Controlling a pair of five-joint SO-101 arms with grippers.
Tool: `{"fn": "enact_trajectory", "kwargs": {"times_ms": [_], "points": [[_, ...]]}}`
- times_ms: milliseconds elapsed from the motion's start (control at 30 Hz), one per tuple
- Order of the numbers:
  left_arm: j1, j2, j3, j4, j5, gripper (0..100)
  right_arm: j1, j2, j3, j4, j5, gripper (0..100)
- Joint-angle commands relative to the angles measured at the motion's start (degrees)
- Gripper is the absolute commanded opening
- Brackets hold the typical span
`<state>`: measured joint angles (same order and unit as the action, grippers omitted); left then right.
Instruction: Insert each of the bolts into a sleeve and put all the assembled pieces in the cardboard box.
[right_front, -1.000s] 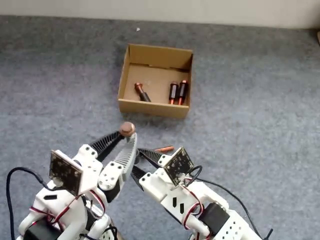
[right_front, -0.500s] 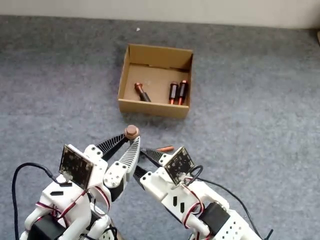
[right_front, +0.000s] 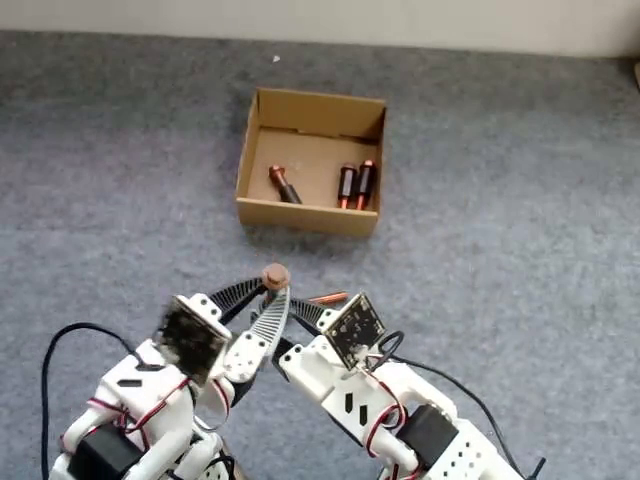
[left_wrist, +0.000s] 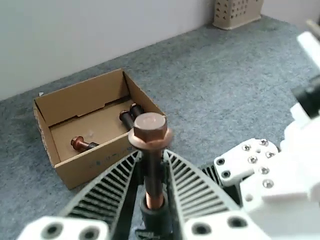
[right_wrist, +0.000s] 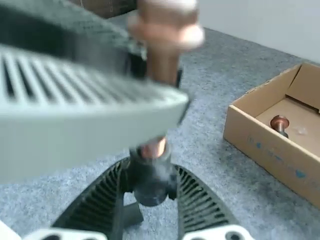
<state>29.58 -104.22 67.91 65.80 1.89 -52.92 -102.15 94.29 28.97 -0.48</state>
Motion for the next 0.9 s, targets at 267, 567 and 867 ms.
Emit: {"fn": "enact_trajectory", "kwargs": {"times_ms": [267,567,867], "points": [[-6.5,0.0,2.1,0.4,0.6,23,5.5,-0.4,-1.3,-0.4,0.5,0.5],[-12.6,0.0,0.5,0.4,1.0,23,5.7,-0.4,-0.8,-0.4,0.5,0.5],[-27.1,0.2,4.3,-8.4,9.5,23,16.5,0.4,-3.0,-0.3,0.9,0.5]]}}
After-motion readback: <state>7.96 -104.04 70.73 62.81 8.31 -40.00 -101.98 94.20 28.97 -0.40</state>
